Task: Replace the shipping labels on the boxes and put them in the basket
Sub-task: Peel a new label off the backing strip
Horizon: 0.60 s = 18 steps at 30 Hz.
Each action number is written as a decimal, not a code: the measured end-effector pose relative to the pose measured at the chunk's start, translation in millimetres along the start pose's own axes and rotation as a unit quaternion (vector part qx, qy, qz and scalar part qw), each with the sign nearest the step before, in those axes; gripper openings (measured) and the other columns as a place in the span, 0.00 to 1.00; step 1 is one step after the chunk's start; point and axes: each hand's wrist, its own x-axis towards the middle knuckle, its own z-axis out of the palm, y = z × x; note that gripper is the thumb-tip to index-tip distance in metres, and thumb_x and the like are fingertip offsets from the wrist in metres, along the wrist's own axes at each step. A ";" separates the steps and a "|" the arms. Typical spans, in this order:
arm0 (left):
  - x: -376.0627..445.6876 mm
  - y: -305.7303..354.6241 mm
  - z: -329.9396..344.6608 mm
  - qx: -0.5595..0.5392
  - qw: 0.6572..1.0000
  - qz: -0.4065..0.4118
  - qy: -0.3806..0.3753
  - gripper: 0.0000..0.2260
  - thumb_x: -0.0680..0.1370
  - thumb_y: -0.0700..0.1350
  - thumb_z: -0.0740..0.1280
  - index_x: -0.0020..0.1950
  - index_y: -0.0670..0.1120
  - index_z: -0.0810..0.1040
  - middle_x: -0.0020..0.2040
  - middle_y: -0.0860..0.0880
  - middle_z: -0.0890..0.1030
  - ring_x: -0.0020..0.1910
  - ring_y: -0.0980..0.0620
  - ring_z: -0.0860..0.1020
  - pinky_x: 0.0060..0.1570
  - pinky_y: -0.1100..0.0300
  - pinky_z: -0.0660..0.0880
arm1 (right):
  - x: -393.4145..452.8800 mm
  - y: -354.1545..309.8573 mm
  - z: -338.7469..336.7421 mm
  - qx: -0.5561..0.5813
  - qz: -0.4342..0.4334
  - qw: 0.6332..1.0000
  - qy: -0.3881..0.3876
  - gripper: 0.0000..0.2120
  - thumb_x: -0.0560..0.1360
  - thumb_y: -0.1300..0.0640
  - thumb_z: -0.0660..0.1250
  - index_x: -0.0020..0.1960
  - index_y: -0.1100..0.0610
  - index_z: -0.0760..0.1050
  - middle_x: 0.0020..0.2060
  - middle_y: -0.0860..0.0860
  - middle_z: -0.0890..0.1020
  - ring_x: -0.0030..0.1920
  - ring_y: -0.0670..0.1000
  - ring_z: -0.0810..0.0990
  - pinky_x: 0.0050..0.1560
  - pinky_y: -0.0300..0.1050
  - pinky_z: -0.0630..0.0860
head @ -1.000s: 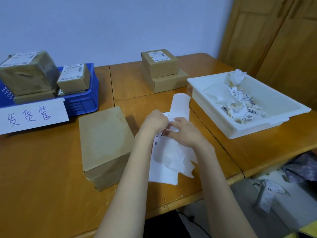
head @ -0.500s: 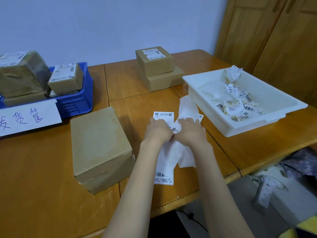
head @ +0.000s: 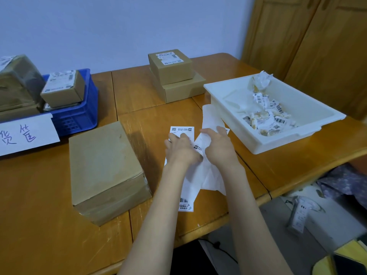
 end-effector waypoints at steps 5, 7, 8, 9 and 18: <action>2.7 -7.2 -6.1 -0.012 1.000 -0.005 0.001 0.23 0.76 0.40 0.69 0.69 0.48 0.69 0.67 0.45 0.61 0.66 0.43 0.60 0.63 0.53 0.70 | -1.4 -2.1 1.8 -0.039 0.026 0.999 -0.015 0.18 0.78 0.60 0.60 0.66 0.49 0.76 0.76 0.54 0.60 0.75 0.59 0.55 0.74 0.54 0.57; 3.7 -11.3 -9.1 -0.004 1.000 -0.011 0.009 0.23 0.77 0.38 0.66 0.71 0.48 0.67 0.67 0.44 0.60 0.66 0.43 0.60 0.63 0.50 0.73 | 1.4 0.8 2.7 -0.096 0.054 0.994 -0.015 0.21 0.78 0.45 0.62 0.70 0.51 0.72 0.76 0.55 0.59 0.77 0.60 0.49 0.75 0.55 0.51; 3.1 -12.4 -10.4 0.001 1.000 -0.012 0.015 0.23 0.77 0.38 0.65 0.71 0.49 0.67 0.67 0.44 0.61 0.66 0.43 0.60 0.63 0.49 0.73 | 2.4 2.0 2.5 -0.129 0.067 0.989 -0.017 0.25 0.77 0.42 0.63 0.71 0.52 0.70 0.76 0.56 0.57 0.77 0.61 0.46 0.76 0.56 0.48; 2.4 -13.3 -11.2 0.007 1.000 -0.010 0.023 0.22 0.78 0.38 0.64 0.71 0.48 0.68 0.68 0.44 0.61 0.66 0.43 0.60 0.64 0.49 0.72 | 3.3 2.6 1.8 -0.152 0.071 0.986 -0.015 0.26 0.77 0.43 0.64 0.70 0.55 0.70 0.77 0.56 0.55 0.78 0.61 0.44 0.76 0.56 0.47; -10.9 1.5 -8.5 0.052 0.994 0.058 -0.079 0.30 0.72 0.48 0.75 0.70 0.47 0.68 0.67 0.47 0.62 0.69 0.44 0.58 0.66 0.55 0.63 | 4.0 1.2 6.5 -0.186 0.040 0.980 -0.066 0.34 0.77 0.39 0.62 0.74 0.60 0.62 0.79 0.49 0.49 0.78 0.59 0.36 0.76 0.56 0.46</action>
